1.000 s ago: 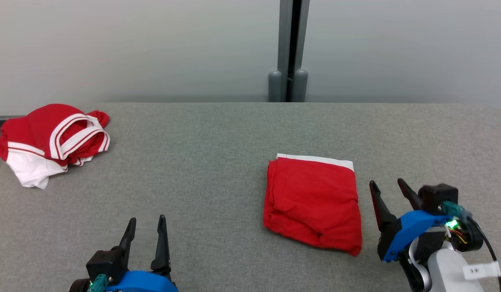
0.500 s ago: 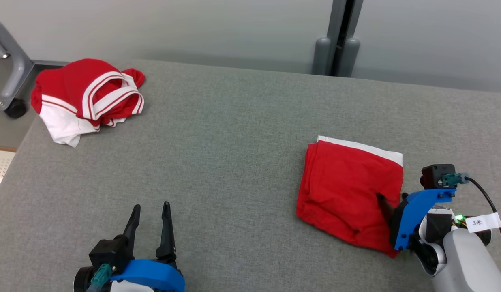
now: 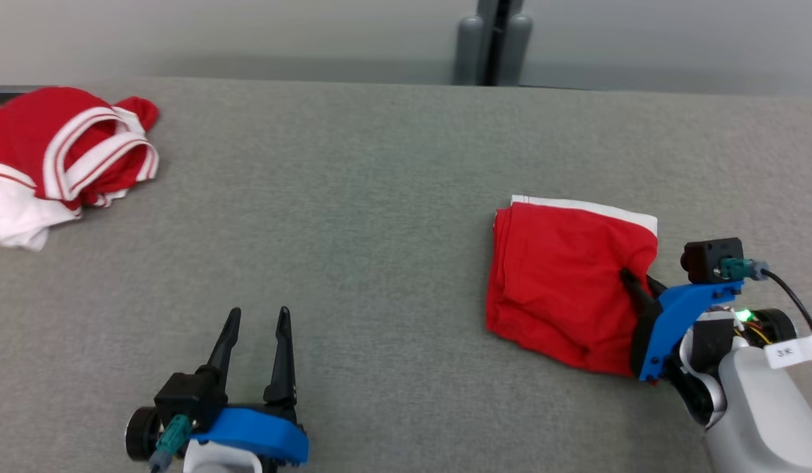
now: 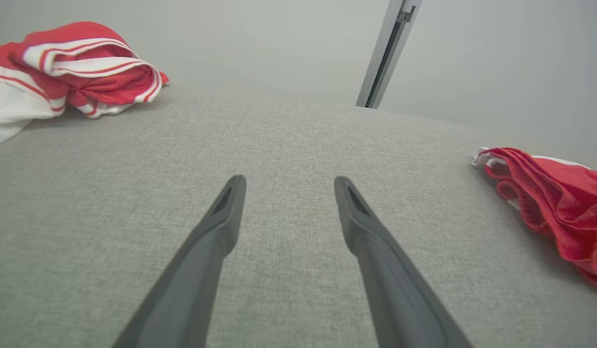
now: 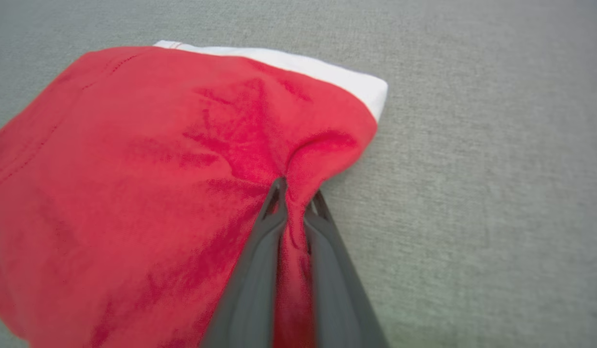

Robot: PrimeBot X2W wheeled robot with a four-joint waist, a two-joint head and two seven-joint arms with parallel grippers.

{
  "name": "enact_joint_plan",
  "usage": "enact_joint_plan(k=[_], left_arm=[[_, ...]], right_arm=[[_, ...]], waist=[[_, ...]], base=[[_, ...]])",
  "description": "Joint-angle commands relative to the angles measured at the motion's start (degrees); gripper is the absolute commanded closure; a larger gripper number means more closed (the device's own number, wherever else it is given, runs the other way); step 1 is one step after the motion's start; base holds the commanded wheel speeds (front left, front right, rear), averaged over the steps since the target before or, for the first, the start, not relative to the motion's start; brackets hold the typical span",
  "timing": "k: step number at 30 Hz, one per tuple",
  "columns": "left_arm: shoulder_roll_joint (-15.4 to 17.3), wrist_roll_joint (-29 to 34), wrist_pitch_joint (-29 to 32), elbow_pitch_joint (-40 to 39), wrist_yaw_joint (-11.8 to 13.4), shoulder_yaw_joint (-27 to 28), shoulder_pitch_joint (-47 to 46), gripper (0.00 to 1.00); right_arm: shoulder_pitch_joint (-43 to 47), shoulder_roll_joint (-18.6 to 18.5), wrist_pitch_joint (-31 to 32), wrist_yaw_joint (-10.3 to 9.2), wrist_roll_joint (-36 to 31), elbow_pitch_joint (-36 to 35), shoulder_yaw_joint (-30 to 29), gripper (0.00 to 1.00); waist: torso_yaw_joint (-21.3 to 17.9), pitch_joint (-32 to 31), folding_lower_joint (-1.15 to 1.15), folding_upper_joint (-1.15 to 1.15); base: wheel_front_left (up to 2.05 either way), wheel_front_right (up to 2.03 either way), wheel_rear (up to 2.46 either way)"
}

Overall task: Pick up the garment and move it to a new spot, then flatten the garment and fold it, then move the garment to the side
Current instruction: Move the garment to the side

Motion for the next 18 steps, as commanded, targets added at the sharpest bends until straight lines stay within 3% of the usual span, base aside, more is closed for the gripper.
enact_joint_plan(k=[1,6,11,18], left_arm=[[-0.03,0.64,-0.17,-0.7,-0.39,-0.53,-1.05,0.0],[0.76,1.84,0.08,-1.76,-0.88,-1.72,-2.03,0.0],[2.07,2.95,1.57,-3.33,-1.0,-2.63,-3.44,0.0],[3.71,3.83,4.0,-5.91,-1.02,-3.64,-5.25,0.0]], right_arm=[[-0.66,-1.27,-1.52,-0.01,0.58,-1.16,0.04,1.0],[-0.18,-4.27,-4.03,-0.01,1.93,-3.45,-0.6,1.0],[-0.13,-4.72,-6.27,-0.01,2.28,-4.5,-2.66,1.0],[-2.53,-3.51,-8.87,-0.01,2.77,-2.05,-2.87,1.0]], waist=[[-2.86,-0.29,-0.01,0.0],[-10.15,1.73,-0.01,0.0],[-16.95,4.7,-0.01,0.0],[-21.0,8.24,-0.01,0.0]], base=[[0.0,0.0,0.0],[0.0,0.0,0.0],[0.0,0.0,0.0],[0.0,0.0,0.0]])
